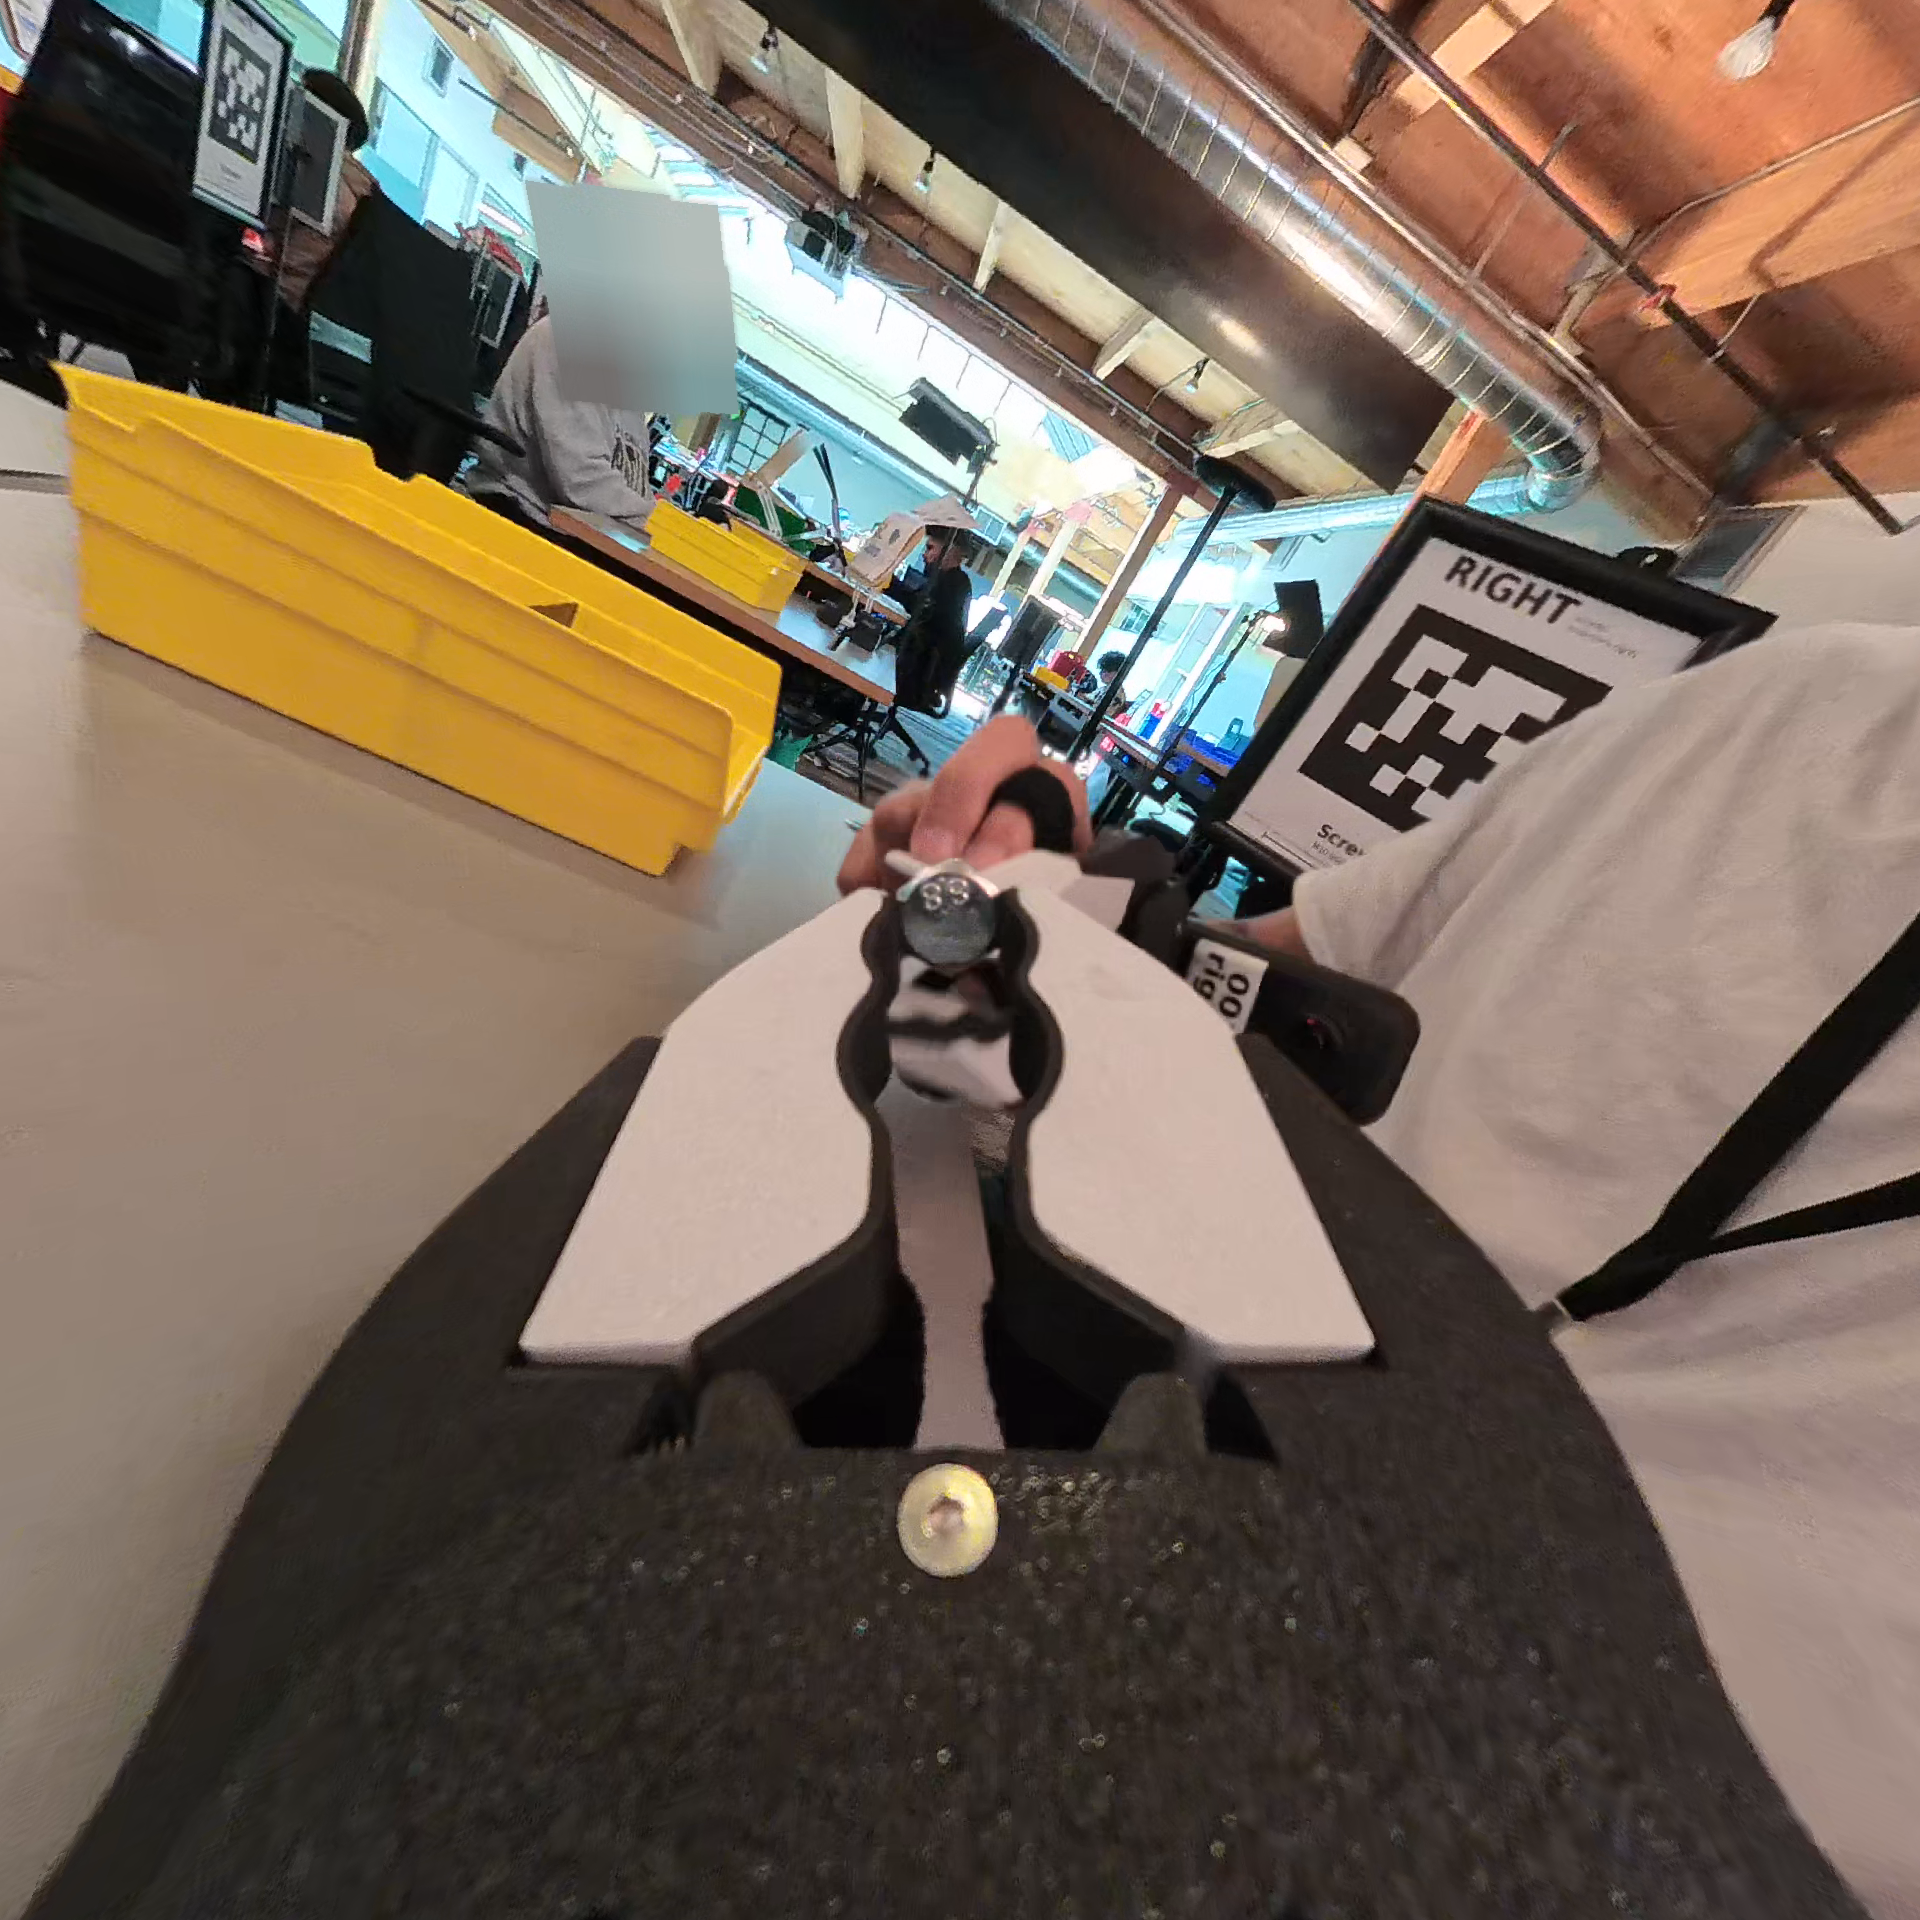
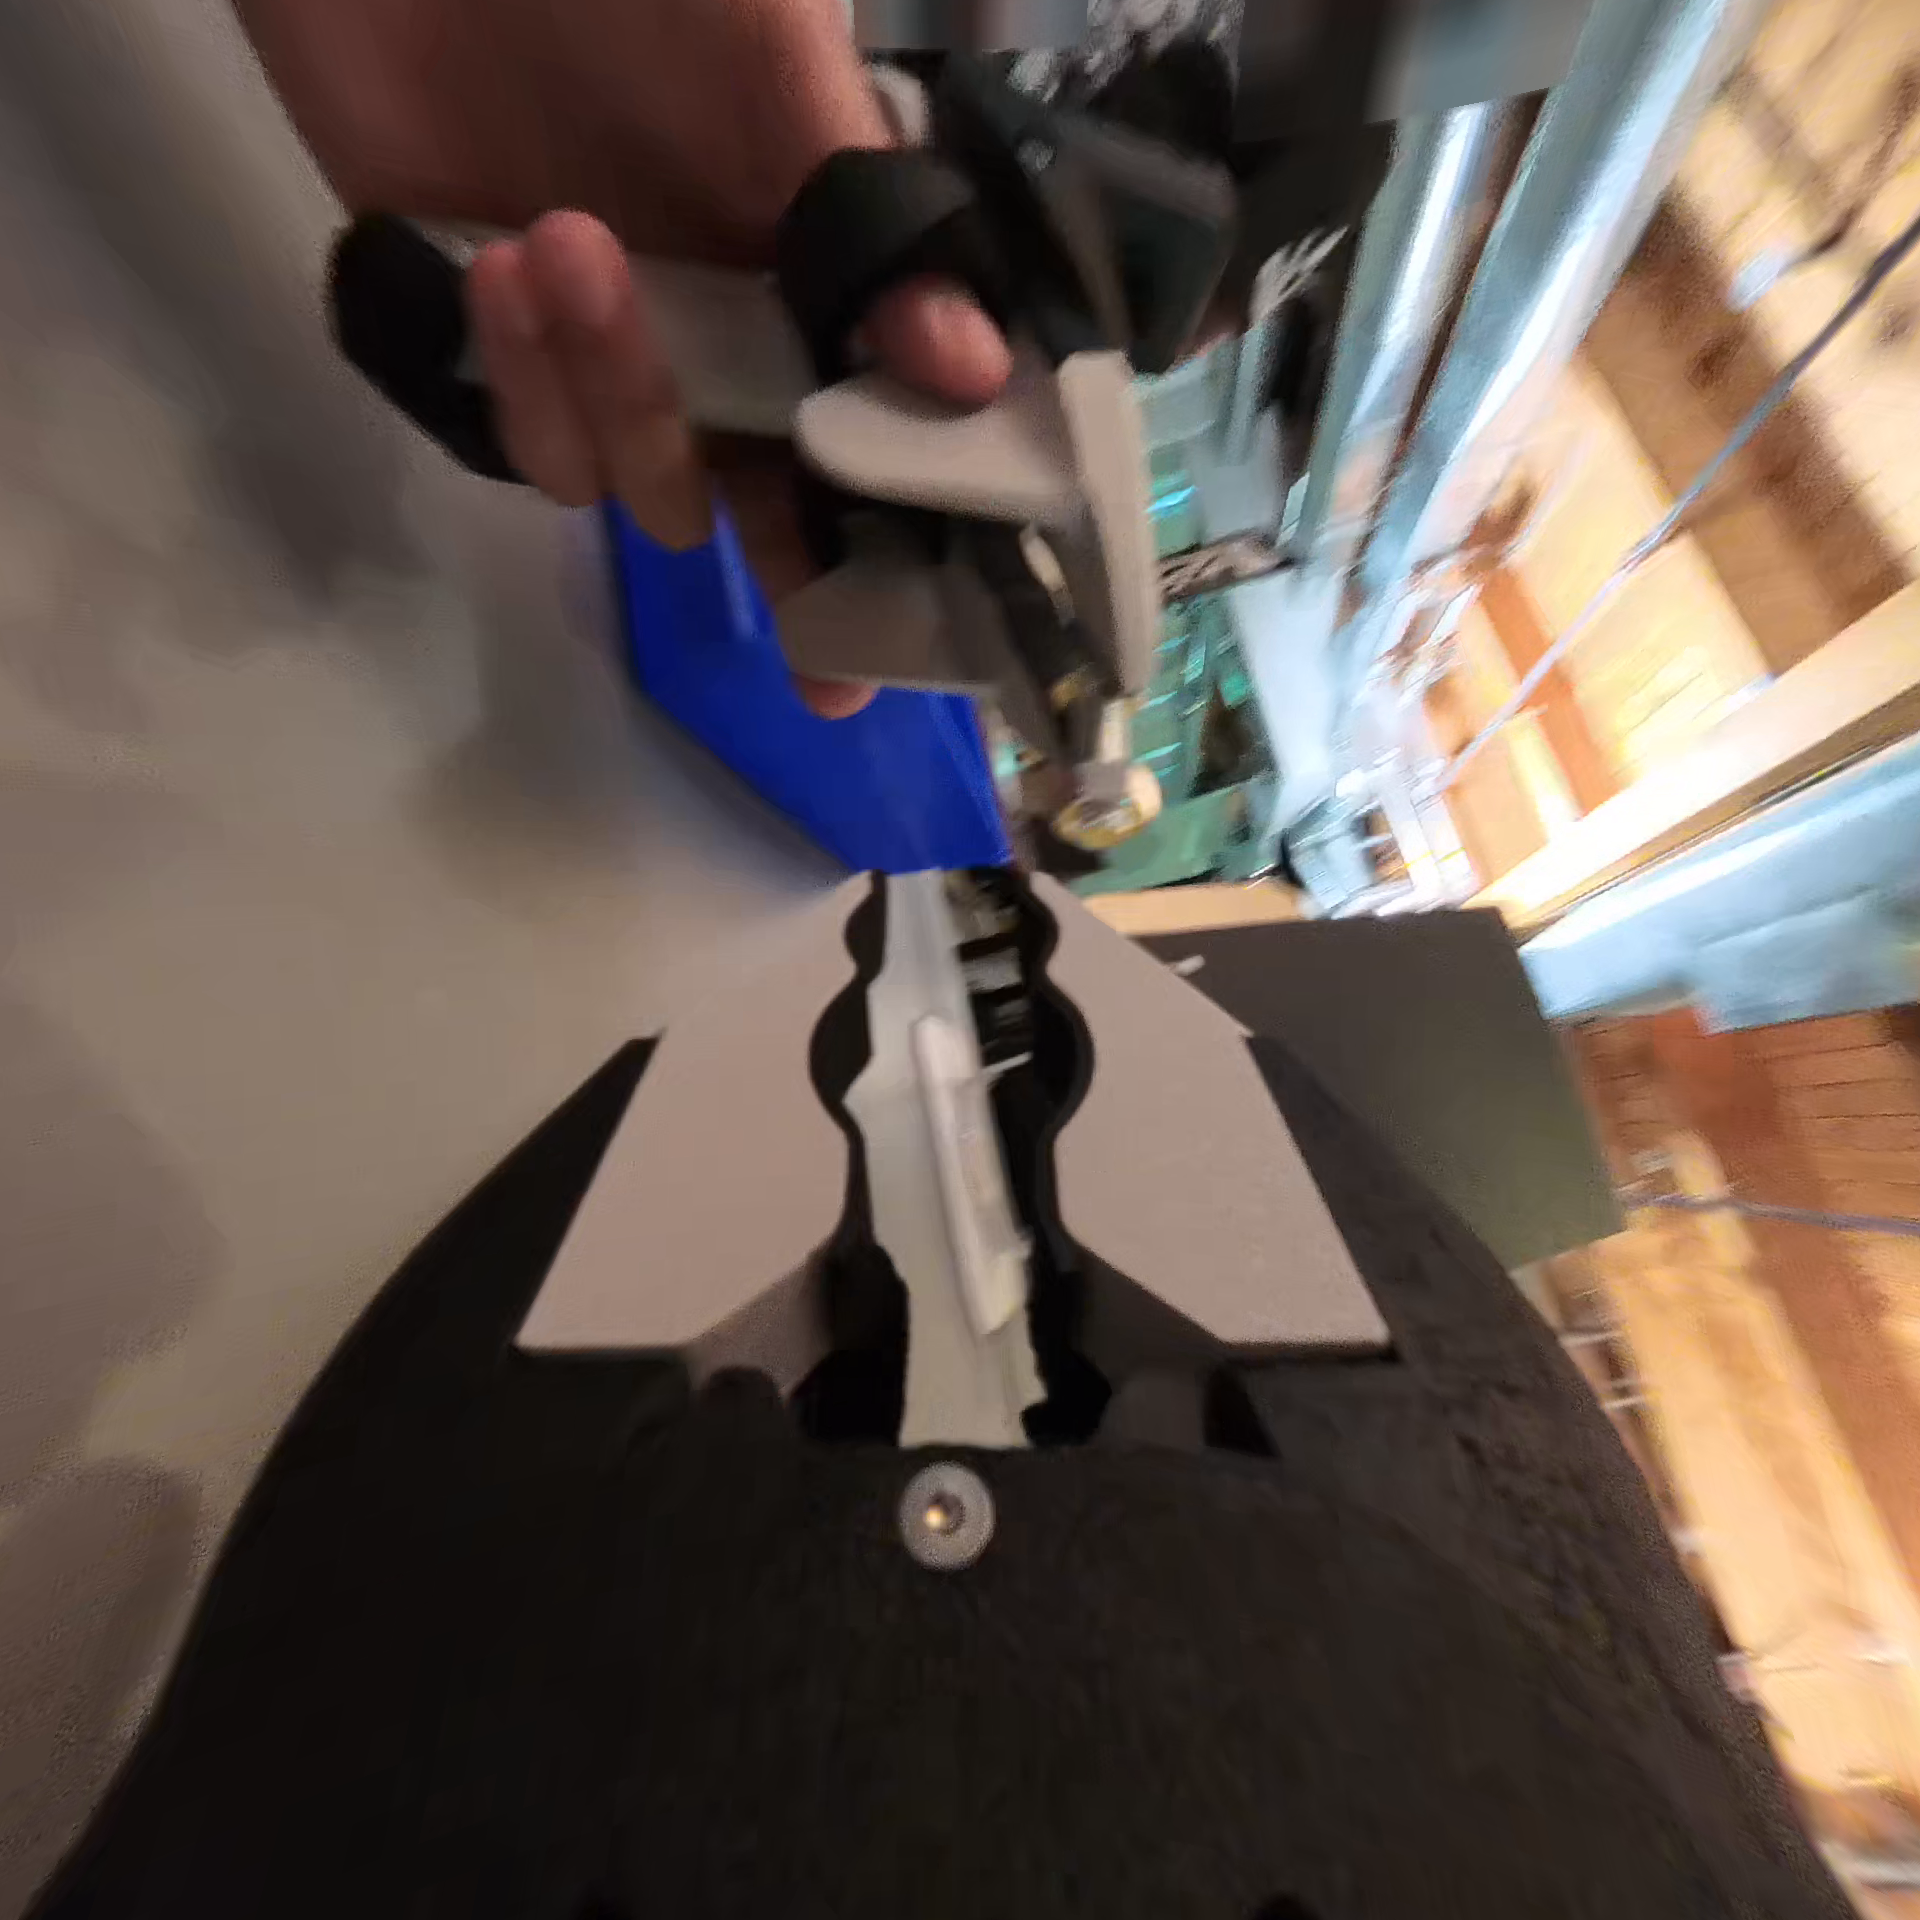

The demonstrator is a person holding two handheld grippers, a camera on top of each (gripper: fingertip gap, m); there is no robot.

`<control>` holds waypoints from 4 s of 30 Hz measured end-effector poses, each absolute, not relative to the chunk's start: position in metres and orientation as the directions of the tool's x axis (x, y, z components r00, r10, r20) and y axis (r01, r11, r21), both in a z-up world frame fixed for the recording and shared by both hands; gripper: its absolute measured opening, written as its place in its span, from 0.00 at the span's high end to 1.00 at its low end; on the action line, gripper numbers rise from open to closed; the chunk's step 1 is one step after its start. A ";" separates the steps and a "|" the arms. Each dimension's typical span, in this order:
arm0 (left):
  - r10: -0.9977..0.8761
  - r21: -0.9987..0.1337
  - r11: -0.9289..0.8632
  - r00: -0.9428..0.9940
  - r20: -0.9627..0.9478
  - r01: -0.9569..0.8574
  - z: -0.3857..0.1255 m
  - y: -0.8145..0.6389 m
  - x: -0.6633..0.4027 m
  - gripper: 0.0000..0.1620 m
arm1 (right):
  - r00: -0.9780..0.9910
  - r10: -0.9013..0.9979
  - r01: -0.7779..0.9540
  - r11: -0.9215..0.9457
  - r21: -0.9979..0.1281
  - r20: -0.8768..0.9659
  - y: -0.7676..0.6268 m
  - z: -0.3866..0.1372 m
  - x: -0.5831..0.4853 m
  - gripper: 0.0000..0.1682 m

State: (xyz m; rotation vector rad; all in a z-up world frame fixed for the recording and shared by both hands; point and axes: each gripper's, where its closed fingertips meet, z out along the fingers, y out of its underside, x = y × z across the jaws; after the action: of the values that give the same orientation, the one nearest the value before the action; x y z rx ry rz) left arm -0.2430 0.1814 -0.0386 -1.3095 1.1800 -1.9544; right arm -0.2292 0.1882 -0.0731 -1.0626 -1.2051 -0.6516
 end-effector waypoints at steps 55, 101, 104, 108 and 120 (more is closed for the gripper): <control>-0.898 -0.937 -0.344 -0.272 0.346 -0.054 -0.049 0.176 -0.264 0.89 | 0.520 0.690 0.441 0.288 -0.850 0.504 0.178 -0.055 -0.257 0.90; -0.820 -0.940 -0.330 -0.466 0.332 -0.089 -0.043 0.165 -0.211 0.89 | 0.605 0.777 -0.058 -0.175 -0.983 -0.174 0.164 -0.051 -0.202 0.91; -0.743 -0.868 -0.477 -0.464 0.482 -0.138 -0.046 0.166 -0.219 0.89 | 0.661 0.634 0.395 0.161 -0.904 0.402 0.166 -0.052 -0.209 0.91; -0.706 -0.825 -0.543 -0.448 0.549 -0.156 -0.049 0.167 -0.230 0.89 | 0.340 0.138 0.839 0.403 -0.366 0.930 0.169 -0.051 -0.218 0.91; -0.871 -0.926 -0.375 -0.356 0.339 0.035 -0.031 0.190 -0.247 0.89 | 0.584 0.630 0.535 0.177 -0.826 0.512 0.181 -0.088 -0.224 0.79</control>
State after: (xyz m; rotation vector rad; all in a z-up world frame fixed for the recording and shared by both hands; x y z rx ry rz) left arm -0.2471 0.1903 -0.0314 -1.2099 1.1823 -1.8008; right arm -0.2243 0.1810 -0.0880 -1.4740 -1.0462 0.0885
